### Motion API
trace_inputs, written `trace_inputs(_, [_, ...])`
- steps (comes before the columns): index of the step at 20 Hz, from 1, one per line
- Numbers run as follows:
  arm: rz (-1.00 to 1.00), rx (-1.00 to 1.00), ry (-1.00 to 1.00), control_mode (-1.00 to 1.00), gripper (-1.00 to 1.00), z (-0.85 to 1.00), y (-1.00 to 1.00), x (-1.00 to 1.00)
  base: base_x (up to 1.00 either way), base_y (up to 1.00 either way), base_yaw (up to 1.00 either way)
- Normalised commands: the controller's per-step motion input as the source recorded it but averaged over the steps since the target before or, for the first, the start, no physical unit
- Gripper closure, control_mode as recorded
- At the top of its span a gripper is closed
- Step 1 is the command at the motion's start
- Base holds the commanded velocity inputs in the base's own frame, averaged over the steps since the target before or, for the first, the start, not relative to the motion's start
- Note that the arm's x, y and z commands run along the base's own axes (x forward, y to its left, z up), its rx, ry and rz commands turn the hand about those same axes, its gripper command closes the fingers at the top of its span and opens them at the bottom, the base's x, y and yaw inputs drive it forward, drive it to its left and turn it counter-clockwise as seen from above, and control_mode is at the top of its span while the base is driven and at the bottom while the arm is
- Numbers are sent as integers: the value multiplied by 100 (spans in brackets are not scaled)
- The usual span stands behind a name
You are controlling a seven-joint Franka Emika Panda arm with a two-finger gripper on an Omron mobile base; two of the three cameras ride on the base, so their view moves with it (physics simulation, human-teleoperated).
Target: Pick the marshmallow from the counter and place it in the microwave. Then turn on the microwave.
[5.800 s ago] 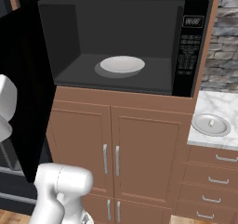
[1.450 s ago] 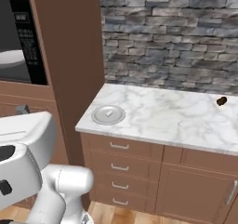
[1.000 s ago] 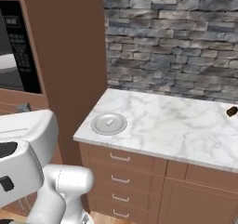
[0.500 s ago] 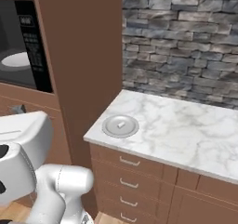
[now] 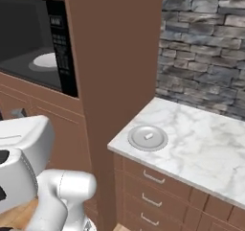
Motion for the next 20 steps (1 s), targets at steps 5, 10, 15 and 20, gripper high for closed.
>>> trace_inputs(5, [0, 0, 0, 100, -100, 0, 0, 0, -3, 61, 23])
trace_inputs(10, [0, 0, 0, 100, -100, 0, 0, 0, 0, 19, 3])
trace_inputs(15, [0, 0, 0, 100, -100, 0, 0, 0, 6, -27, 0])
trace_inputs(20, [0, 0, 0, 100, -100, 0, 0, 0, 3, -56, 0])
